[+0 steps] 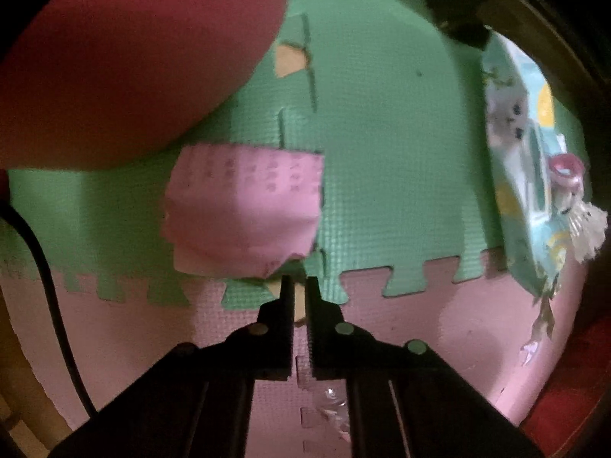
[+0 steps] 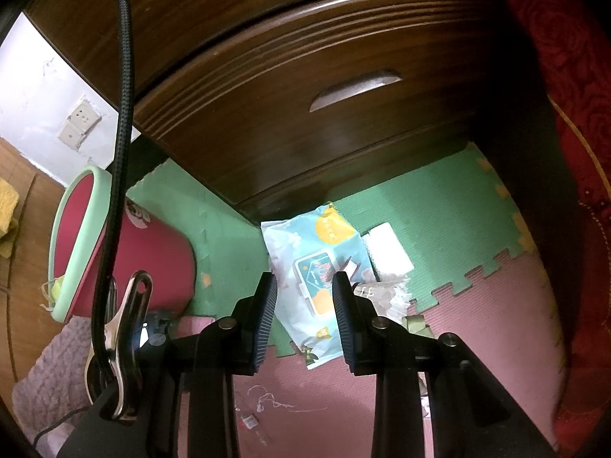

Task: Collect trash

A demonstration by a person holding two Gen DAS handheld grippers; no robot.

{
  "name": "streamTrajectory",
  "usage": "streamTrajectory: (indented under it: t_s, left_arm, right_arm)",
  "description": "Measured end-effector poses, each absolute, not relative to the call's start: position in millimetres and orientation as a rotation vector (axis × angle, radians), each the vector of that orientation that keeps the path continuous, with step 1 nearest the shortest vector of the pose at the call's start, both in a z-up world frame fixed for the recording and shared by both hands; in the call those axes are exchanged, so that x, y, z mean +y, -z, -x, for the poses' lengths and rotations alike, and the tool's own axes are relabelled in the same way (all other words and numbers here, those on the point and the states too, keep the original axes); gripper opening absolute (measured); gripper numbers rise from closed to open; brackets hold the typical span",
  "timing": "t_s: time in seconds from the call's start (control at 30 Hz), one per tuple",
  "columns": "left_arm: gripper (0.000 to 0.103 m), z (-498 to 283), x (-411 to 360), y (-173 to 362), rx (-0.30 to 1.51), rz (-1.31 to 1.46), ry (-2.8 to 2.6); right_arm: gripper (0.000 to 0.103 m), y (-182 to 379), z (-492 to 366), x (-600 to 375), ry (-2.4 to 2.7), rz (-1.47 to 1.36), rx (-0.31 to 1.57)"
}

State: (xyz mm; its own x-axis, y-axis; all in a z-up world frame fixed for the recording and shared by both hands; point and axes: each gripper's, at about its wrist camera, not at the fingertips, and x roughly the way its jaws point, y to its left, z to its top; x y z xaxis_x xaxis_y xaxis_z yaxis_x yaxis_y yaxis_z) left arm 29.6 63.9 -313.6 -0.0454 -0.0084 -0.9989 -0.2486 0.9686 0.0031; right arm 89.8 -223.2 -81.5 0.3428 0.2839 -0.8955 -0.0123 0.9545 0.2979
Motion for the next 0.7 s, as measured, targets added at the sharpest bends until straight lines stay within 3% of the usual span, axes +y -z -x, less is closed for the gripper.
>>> streamTrajectory:
  t_s: [0.7]
  left_arm:
    - [0.005, -23, 69, 251, 1.520, 0.137, -0.123]
  right_arm:
    - [0.031, 87, -91, -221, -0.216, -0.263, 1.226]
